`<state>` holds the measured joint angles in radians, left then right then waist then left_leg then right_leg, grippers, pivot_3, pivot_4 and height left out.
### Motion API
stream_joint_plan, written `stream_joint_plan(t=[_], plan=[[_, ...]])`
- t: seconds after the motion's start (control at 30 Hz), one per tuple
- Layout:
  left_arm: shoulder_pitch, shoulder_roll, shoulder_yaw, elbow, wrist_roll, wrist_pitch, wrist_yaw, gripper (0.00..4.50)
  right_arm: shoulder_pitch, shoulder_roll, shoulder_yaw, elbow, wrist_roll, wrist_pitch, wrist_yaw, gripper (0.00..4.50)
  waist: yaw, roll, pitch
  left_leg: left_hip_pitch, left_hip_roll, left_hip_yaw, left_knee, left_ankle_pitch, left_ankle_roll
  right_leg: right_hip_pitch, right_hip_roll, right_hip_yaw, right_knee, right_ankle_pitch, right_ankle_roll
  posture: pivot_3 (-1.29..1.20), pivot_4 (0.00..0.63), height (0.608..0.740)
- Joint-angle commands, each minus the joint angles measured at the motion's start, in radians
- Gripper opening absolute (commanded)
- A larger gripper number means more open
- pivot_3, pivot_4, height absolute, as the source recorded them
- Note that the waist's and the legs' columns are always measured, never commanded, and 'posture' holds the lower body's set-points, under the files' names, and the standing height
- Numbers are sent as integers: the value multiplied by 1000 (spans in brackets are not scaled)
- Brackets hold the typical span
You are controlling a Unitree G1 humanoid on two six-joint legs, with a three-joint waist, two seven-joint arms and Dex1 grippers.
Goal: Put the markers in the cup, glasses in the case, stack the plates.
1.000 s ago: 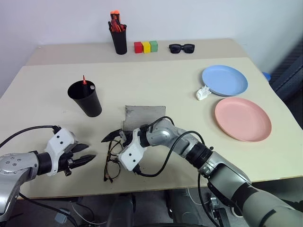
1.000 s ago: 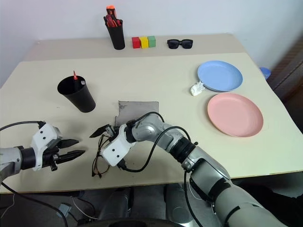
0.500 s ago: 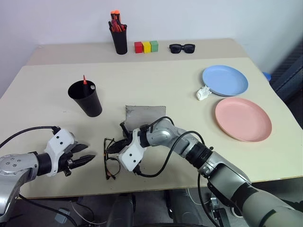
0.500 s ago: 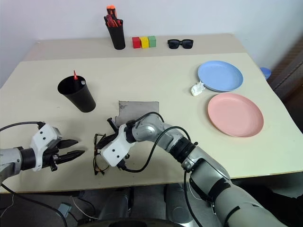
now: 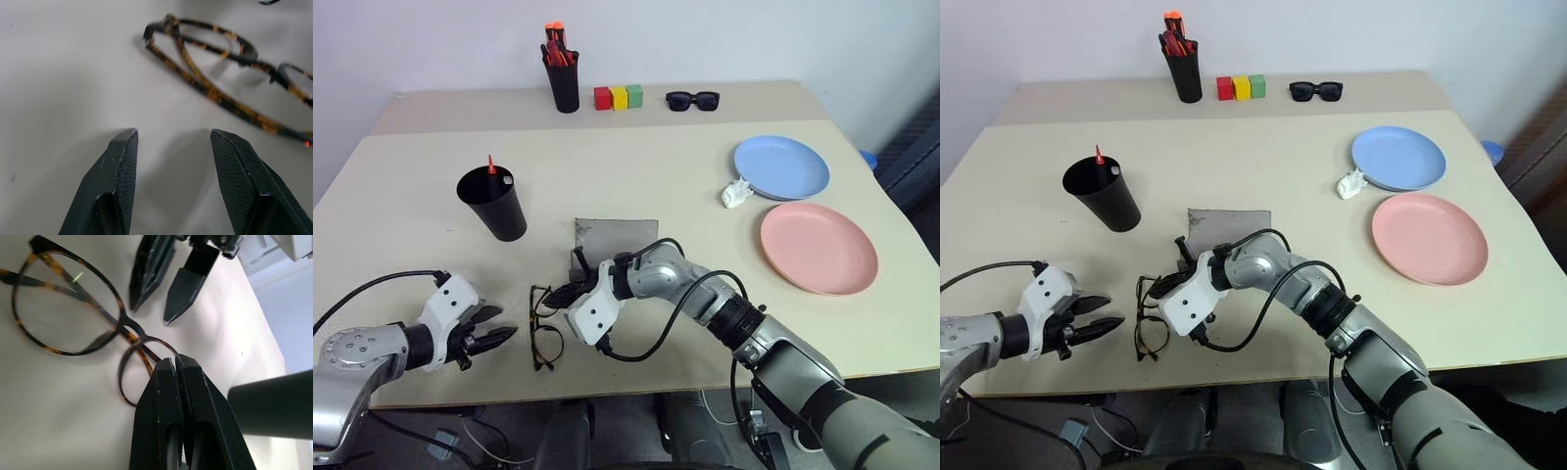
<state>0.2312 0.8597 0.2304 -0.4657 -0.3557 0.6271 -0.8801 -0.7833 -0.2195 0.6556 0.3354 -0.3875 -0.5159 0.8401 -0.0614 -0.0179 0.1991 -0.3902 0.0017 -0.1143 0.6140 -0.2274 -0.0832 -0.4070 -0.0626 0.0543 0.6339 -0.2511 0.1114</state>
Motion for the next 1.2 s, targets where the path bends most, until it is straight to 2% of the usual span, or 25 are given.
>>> stream_joint_plan(t=[0.03, 0.17, 0.27, 0.43, 0.53, 0.63, 0.77, 1.2], plan=[[-12, -34, -105, -43, 21, -8, 27, 2391, 15, -32, -45, -84, 27, 18, 3, 45, 4, 1, 0, 0, 0, 0, 0, 0, 0, 0, 0, 0, 0, 0, 0, 0, 150, 740], [-64, -86, -188, -63, 30, 1, 63, 2391, 38, -80, -68, -141, 50, 45, 30, 45, 20, 1, -1, 0, 0, 0, 0, 0, 0, 1, 0, 0, -1, 0, 0, 0, 150, 740], [-79, -103, -191, -60, 29, -7, 80, 2391, 52, -102, -76, -172, 63, 62, 47, 45, 18, 1, -1, 0, 0, 0, 0, 0, 0, 1, 0, 0, -1, 0, 0, 0, 150, 740], [-66, -73, -96, -34, -23, 1, 47, 2391, 59, -120, -63, -199, 81, 45, 75, 45, 15, 1, -1, 1, 0, 0, 0, 0, 0, 1, 0, 0, -1, 0, 0, 0, 150, 740], [-43, -38, -18, 19, -31, -13, 32, 2391, 57, -130, -37, -218, 105, 63, 147, 45, 11, 1, -1, 1, 0, 0, 0, 0, 0, 0, 0, 0, -1, 0, 0, 0, 150, 740], [-13, -6, 32, 71, -11, -47, 18, 2391, 50, -136, -16, -201, 61, 11, 140, 897, 10, 1, -1, 1, 1, 0, -1, 0, 0, 0, 1, 0, 0, 0, -1, 0, 150, 740], [21, 6, 57, 85, -15, -74, 5, 2391, 43, -126, -4, -157, 5, -66, 82, 2773, 11, 1, -1, 1, 1, 0, -1, 0, 0, 0, 0, 0, -1, -1, -1, 0, 150, 740], [36, -11, 27, 80, -15, -89, 26, 2391, -8, -108, 19, -84, -144, -240, -53, 2773, 10, 1, -1, 1, 1, 0, -1, 0, 0, 0, 0, 0, -1, -1, -1, 0, 150, 740]])
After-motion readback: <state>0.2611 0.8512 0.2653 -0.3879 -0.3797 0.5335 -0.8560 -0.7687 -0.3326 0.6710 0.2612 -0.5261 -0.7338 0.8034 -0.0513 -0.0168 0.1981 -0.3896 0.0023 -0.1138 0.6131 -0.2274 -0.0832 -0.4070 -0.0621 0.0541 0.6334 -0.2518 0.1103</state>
